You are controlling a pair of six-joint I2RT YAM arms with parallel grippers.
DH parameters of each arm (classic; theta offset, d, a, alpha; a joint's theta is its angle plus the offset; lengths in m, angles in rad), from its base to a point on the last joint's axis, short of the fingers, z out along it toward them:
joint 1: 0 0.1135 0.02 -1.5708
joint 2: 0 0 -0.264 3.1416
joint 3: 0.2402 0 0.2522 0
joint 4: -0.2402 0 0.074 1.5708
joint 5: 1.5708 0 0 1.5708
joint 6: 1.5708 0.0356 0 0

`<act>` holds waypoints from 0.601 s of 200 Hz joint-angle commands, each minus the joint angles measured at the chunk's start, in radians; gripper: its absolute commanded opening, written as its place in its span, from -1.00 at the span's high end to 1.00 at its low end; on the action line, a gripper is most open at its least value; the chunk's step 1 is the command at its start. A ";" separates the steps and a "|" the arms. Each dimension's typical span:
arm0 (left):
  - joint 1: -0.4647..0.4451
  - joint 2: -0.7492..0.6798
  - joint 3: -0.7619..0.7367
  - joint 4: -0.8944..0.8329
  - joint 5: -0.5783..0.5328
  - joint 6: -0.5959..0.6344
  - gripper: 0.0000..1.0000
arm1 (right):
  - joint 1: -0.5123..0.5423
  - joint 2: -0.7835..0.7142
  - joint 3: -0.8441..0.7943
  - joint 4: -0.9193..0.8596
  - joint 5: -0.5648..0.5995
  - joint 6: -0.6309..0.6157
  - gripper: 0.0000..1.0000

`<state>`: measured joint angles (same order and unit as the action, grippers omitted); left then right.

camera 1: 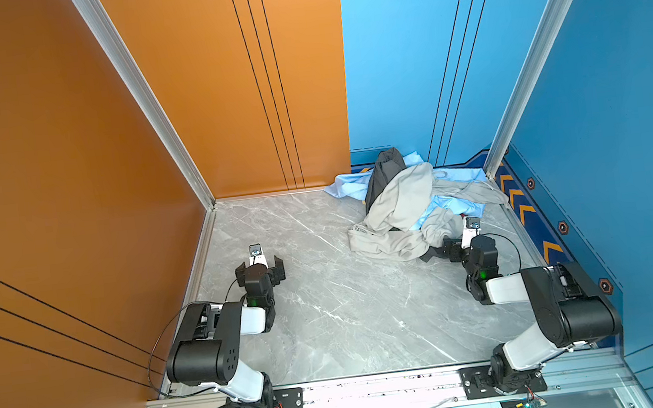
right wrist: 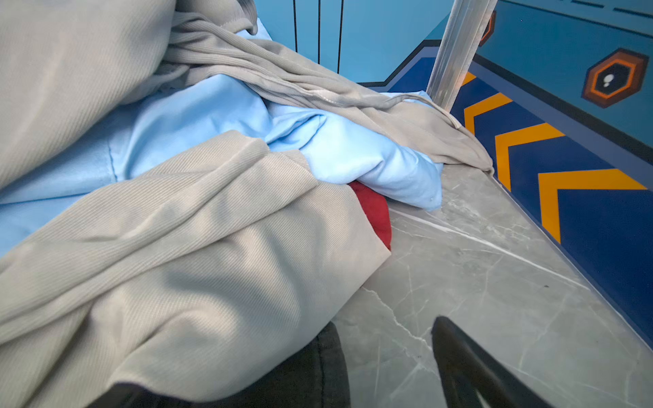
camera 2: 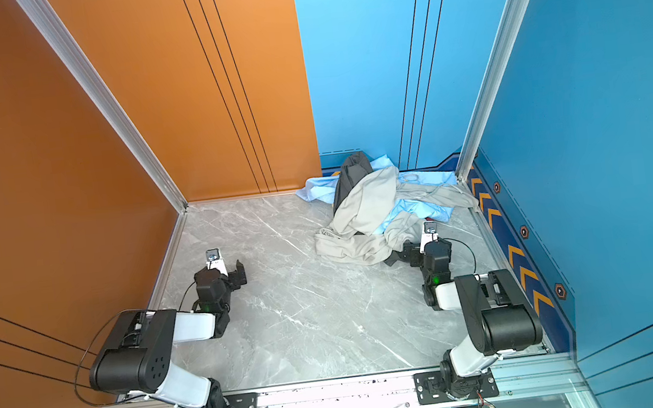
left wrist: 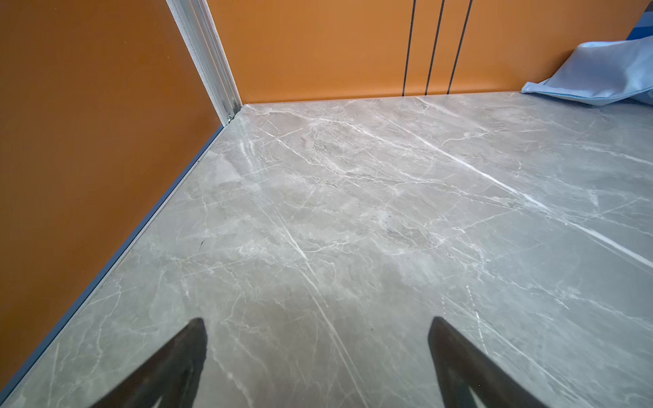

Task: Pick out a specific cloth from the pile

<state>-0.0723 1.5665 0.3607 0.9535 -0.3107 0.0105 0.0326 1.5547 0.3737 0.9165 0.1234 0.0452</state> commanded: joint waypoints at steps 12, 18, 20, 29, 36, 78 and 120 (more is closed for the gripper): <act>-0.001 0.000 0.002 0.011 0.010 -0.001 -0.96 | -0.003 -0.008 0.002 -0.011 -0.004 0.012 -0.99; -0.001 0.001 0.003 0.012 0.009 0.000 -0.96 | -0.003 -0.007 0.002 -0.011 -0.004 0.012 -0.99; -0.001 0.001 0.004 0.012 0.010 0.000 -0.96 | -0.003 -0.008 0.001 -0.011 -0.004 0.012 -0.99; 0.000 0.001 0.004 0.011 0.013 0.000 -0.96 | -0.003 -0.008 0.002 -0.011 -0.004 0.012 -0.99; 0.000 0.001 0.004 0.011 0.012 0.000 -0.96 | -0.003 -0.007 0.002 -0.011 -0.004 0.012 -0.99; 0.000 0.001 0.004 0.011 0.014 -0.001 -0.96 | -0.003 -0.008 0.002 -0.011 -0.005 0.012 -0.99; 0.000 0.001 0.003 0.011 0.014 -0.002 -0.96 | -0.003 -0.007 0.001 -0.011 -0.003 0.012 -0.99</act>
<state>-0.0723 1.5665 0.3607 0.9535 -0.3103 0.0105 0.0326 1.5547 0.3737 0.9165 0.1230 0.0452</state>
